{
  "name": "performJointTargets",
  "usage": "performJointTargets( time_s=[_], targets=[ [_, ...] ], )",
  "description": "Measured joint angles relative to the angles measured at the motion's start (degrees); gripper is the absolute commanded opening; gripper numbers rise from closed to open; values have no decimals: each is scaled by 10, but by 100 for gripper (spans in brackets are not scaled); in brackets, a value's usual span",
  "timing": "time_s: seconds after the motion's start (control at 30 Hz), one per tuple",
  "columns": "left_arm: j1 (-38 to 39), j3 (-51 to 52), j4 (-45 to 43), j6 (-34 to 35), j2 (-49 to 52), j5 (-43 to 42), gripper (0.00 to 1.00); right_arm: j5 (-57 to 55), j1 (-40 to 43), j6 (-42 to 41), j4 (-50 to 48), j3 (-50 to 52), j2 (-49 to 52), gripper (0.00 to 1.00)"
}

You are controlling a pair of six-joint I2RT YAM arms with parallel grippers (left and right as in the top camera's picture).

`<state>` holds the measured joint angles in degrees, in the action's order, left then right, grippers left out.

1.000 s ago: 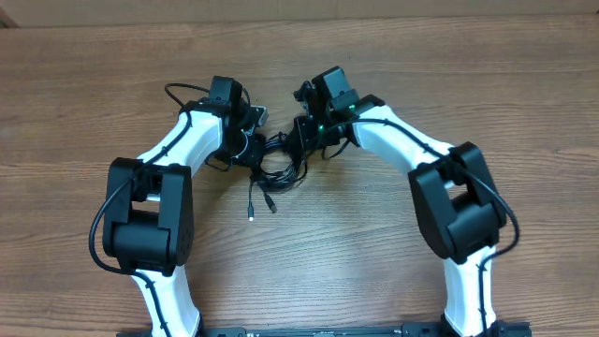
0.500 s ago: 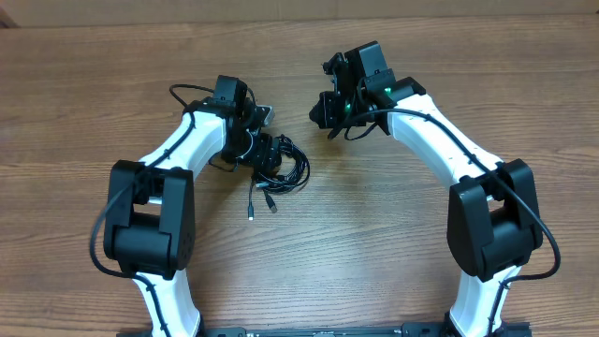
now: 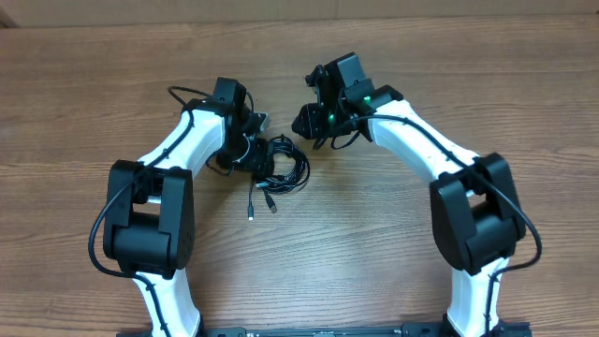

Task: Untangle cables

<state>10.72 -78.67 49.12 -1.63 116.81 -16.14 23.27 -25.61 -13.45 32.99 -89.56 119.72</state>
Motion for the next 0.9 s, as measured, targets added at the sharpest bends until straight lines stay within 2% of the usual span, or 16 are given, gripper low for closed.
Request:
performJointTargets(
  time_s=[0.23, 0.43, 0.7, 0.9],
  targets=[
    [-3, -18, 87, 19, 7, -3, 76, -3, 0, 0, 0, 1, 23, 33],
    [-3, -17, 126, 100, -26, 32, 70, -1, 0, 0, 1, 1, 34, 32],
    [-3, -9, 124, 147, -45, 51, 68, 29, -1, 0, 32, 1, 37, 32],
    [-3, 18, 88, 170, -45, 58, 66, 35, -15, 0, 30, 1, 37, 31]
  ],
)
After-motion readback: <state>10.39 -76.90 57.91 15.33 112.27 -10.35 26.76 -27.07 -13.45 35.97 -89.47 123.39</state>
